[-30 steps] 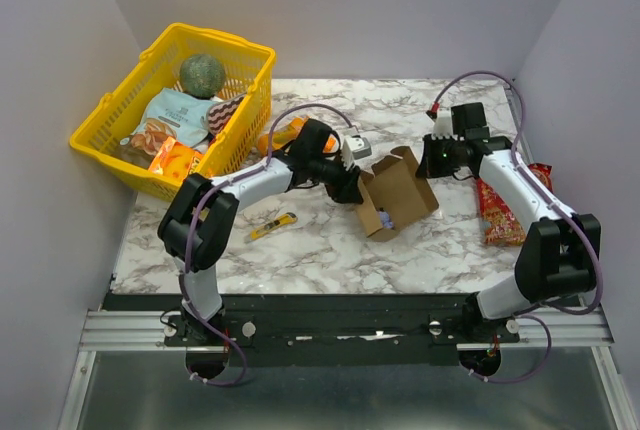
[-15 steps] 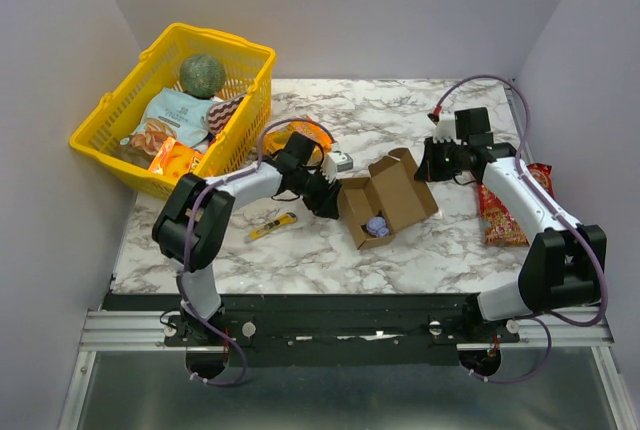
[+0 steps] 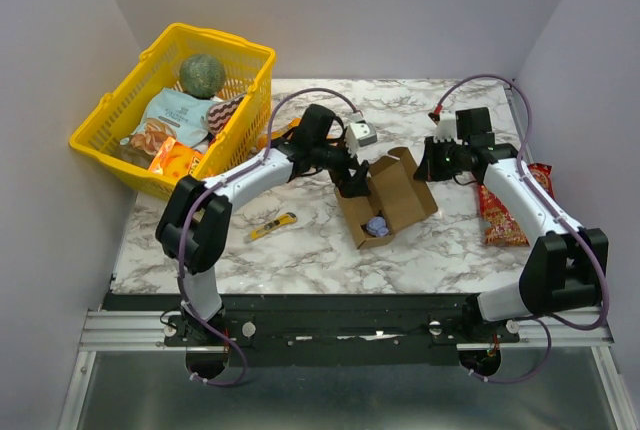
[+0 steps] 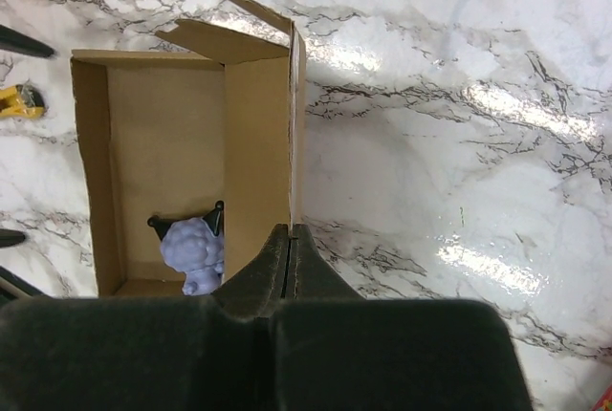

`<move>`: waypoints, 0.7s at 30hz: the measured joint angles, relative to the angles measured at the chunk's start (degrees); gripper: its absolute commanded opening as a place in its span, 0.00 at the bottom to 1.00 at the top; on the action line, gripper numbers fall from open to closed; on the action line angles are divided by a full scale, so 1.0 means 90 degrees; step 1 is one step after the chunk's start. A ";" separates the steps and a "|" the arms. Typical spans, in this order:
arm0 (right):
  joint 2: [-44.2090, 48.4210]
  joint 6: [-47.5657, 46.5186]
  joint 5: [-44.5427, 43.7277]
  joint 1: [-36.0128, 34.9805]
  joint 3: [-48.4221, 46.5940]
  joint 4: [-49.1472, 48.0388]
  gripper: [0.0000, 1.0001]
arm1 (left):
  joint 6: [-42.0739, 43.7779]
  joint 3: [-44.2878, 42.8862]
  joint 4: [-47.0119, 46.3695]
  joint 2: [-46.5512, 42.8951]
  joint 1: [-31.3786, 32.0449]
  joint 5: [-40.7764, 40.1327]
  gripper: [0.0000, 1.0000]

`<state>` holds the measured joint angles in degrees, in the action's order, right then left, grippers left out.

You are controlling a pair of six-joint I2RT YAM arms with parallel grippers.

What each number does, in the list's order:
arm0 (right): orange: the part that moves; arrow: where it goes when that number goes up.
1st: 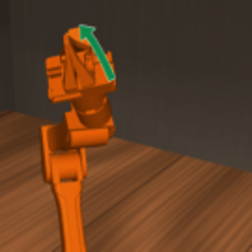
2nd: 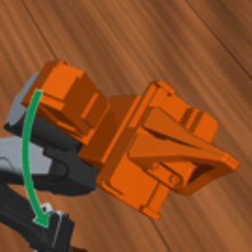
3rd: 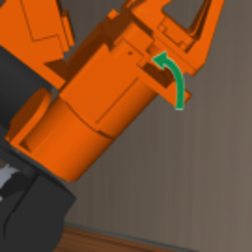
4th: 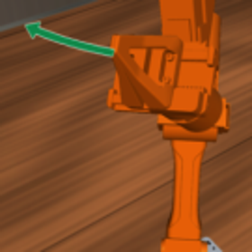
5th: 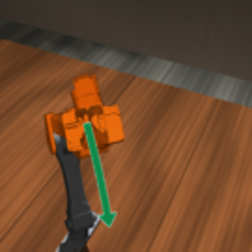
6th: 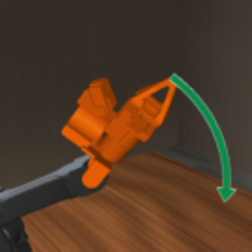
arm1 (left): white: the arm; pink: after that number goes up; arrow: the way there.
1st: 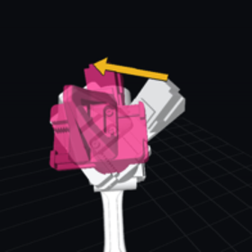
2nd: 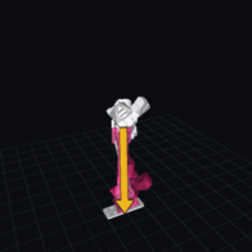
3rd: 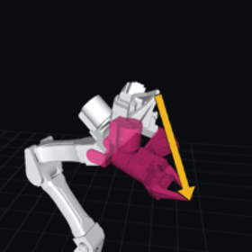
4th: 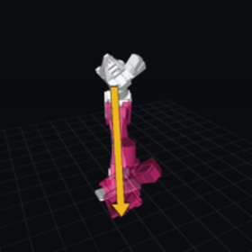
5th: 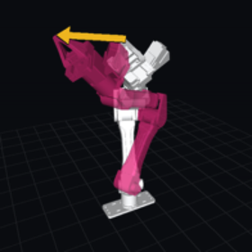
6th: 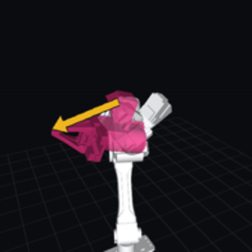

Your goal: Unpack the express box

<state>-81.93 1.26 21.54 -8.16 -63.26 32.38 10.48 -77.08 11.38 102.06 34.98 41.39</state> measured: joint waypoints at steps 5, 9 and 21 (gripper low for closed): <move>0.0000 0.0078 -0.0010 0.0000 0.0000 -0.0015 0.00 | 0.0068 -0.0085 0.0311 0.0551 0.0311 -0.0010 0.99; 0.0022 0.0177 -0.0073 0.0000 0.0000 -0.0029 0.01 | 0.0131 0.0126 0.0474 0.0614 0.0546 -0.0151 0.99; 0.0070 0.0352 -0.0078 0.0000 0.0002 -0.0066 0.00 | 0.0019 0.0401 0.0010 0.1093 0.0954 -0.0566 0.93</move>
<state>-81.30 4.43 20.84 -8.16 -63.24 31.79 10.66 -73.47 11.46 111.90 43.57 36.29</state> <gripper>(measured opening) 0.011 0.981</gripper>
